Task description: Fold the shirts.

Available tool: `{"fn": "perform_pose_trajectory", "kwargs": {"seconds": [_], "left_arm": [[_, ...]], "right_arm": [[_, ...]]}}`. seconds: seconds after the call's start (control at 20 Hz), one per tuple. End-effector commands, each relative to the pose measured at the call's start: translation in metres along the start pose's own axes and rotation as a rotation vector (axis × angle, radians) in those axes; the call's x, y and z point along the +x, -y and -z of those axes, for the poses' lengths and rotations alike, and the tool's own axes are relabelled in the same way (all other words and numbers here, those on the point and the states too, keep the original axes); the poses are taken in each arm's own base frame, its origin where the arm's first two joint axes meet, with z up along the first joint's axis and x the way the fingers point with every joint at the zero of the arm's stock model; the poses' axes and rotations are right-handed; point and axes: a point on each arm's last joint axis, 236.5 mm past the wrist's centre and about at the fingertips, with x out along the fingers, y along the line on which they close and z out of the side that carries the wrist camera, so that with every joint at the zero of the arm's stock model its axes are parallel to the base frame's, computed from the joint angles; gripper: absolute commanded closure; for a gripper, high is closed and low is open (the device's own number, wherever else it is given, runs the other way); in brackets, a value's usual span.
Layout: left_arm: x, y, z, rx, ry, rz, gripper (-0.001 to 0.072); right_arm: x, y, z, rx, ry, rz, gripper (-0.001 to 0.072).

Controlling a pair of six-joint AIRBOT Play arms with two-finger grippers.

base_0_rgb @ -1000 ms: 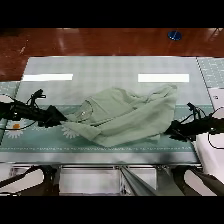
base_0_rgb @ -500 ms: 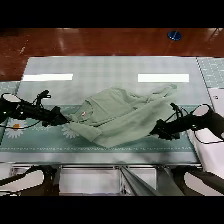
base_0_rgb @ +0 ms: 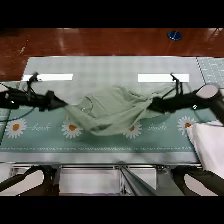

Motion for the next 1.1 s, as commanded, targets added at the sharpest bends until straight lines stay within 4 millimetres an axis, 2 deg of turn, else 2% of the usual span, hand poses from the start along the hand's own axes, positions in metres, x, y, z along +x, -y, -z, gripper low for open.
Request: {"fn": "perform_pose_trajectory", "kwargs": {"seconds": [0.0,0.05,0.15,0.2,0.3,0.4,0.45,0.55,0.6,0.7,0.8,0.85,0.95,1.05], "left_arm": [[-0.08,0.131,-0.069,0.209,0.337,0.222,0.069],[-0.117,0.175,-0.081,0.305,0.457,0.256,0.0691],[-0.191,0.25,-0.082,0.505,0.68,0.254,0.0691],[-0.229,0.285,-0.071,0.595,0.791,0.254,0.0691],[-0.293,0.337,-0.037,0.754,0.979,0.213,0.0691],[-0.34,0.366,0.003,0.877,1.135,0.099,0.0691],[-0.359,0.373,0.021,0.911,1.208,0.021,0.0691],[-0.39,0.377,0.055,0.968,1.35,-0.207,0.0691],[-0.401,0.375,0.071,0.982,1.405,-0.317,0.0691],[-0.41,0.368,0.098,0.964,1.45,-0.426,0.0691],[-0.413,0.352,0.115,0.949,1.43,-0.495,0.0691],[-0.414,0.345,0.121,0.936,1.416,-0.502,0.069],[-0.415,0.331,0.125,0.914,1.373,-0.497,0.0691],[-0.399,0.316,0.116,0.891,1.282,-0.463,0.0691]], "right_arm": [[-0.113,-0.082,-0.064,-0.261,0.257,0.026,0.0692],[-0.151,-0.109,-0.076,-0.327,0.34,0.03,0.0692],[-0.232,-0.164,-0.083,-0.466,0.522,0.034,0.0692],[-0.267,-0.185,-0.078,-0.522,0.601,0.038,0.0692],[-0.331,-0.223,-0.057,-0.622,0.757,0.041,0.0692],[-0.386,-0.249,-0.026,-0.698,0.907,0.052,0.0692],[-0.409,-0.255,-0.01,-0.725,0.976,0.071,0.0692],[-0.445,-0.26,0.02,-0.753,1.084,0.109,0.0692],[-0.457,-0.259,0.033,-0.751,1.124,0.127,0.0692],[-0.473,-0.254,0.055,-0.738,1.171,0.151,0.0691],[-0.474,-0.242,0.069,-0.703,1.156,0.186,0.0691],[-0.47,-0.233,0.073,-0.675,1.133,0.205,0.0691],[-0.452,-0.22,0.076,-0.641,1.041,0.221,0.0691],[-0.428,-0.204,0.068,-0.604,0.949,0.238,0.0691]]}}
